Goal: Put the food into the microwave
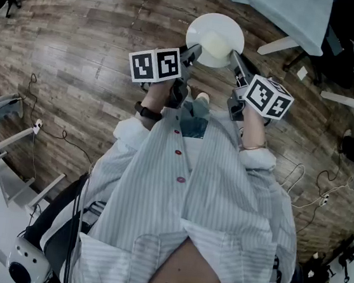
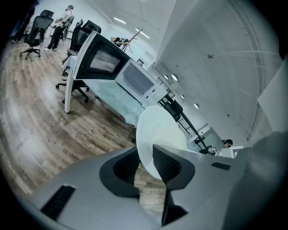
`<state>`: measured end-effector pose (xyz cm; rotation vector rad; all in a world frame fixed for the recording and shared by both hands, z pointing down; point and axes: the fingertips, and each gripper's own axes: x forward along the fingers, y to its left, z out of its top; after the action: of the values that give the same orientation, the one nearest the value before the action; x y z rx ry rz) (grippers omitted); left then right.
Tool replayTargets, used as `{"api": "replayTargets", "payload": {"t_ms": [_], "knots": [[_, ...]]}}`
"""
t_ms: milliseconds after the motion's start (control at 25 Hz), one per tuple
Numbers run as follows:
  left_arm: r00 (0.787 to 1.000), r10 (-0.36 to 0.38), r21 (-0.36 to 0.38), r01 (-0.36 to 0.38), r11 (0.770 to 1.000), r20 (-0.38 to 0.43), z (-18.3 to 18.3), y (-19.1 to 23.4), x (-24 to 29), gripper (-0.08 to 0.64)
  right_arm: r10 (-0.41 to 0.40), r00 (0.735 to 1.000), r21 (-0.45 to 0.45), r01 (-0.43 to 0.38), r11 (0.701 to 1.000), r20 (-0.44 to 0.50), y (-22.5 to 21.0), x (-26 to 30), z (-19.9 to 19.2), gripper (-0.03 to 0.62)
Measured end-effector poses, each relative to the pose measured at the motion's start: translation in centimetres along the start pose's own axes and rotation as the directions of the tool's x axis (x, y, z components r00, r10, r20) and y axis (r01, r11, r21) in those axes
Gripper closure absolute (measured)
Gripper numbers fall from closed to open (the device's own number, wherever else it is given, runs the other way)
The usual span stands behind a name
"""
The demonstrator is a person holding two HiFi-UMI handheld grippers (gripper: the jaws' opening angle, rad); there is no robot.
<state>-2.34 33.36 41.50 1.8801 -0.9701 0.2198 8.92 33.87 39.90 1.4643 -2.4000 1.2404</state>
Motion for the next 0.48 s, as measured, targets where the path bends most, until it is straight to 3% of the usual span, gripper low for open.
{"api": "replayTargets", "payload": {"t_ms": [480], "knots": [[1.0, 0.008, 0.006, -0.008, 1.0, -0.005, -1.7, -1.0, 0.5, 0.466, 0.004, 1.0, 0.022, -0.004, 1.0, 0.002, -1.1, -1.5, -0.7, 0.518]]}}
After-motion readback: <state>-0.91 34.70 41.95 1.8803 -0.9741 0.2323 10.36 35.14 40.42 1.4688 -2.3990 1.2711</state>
